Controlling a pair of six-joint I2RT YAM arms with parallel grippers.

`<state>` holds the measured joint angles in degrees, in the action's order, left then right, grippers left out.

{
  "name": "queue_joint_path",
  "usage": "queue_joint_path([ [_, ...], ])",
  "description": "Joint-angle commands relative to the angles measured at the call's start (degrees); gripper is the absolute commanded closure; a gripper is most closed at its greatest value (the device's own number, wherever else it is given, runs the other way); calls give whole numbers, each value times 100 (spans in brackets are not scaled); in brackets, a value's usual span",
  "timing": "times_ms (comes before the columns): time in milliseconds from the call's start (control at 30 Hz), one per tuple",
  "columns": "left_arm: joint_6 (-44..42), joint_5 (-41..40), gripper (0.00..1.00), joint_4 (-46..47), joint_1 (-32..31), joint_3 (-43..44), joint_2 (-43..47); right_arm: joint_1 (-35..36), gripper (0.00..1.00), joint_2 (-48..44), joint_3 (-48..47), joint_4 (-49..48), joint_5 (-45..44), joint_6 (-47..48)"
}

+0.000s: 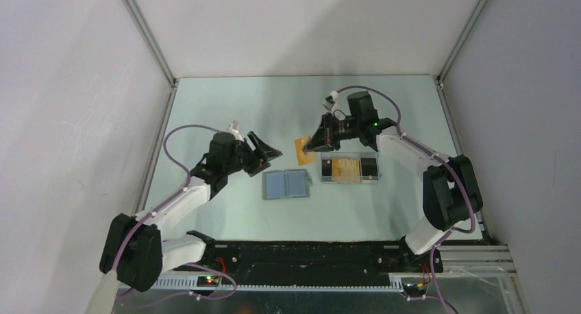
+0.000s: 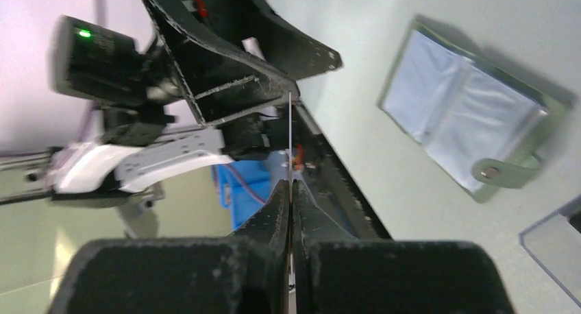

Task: Put the credit cards into the card holder
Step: Insert the credit card into the card holder.

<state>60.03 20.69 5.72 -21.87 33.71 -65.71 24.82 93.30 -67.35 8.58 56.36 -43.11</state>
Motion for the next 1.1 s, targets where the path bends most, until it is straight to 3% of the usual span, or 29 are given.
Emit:
queue_joint_path([
  [0,-1227,-979,27,-2240,49,377,-69,556,100,-25,-12,1127,-1091,1248],
  [167,-1545,-1424,36,-3105,51,476,-423,992,100,546,275,392,-1288,1086],
  [300,-1701,-1468,40,-3253,50,519,-757,1183,100,1010,280,168,-1271,942],
  [733,-2034,-1427,45,-3274,-3,1120,-1939,1189,100,2073,-36,373,-1257,1080],
  [1067,-2078,-1523,51,-3282,-85,1204,-2305,1125,100,2493,-516,709,-1230,1223],
])
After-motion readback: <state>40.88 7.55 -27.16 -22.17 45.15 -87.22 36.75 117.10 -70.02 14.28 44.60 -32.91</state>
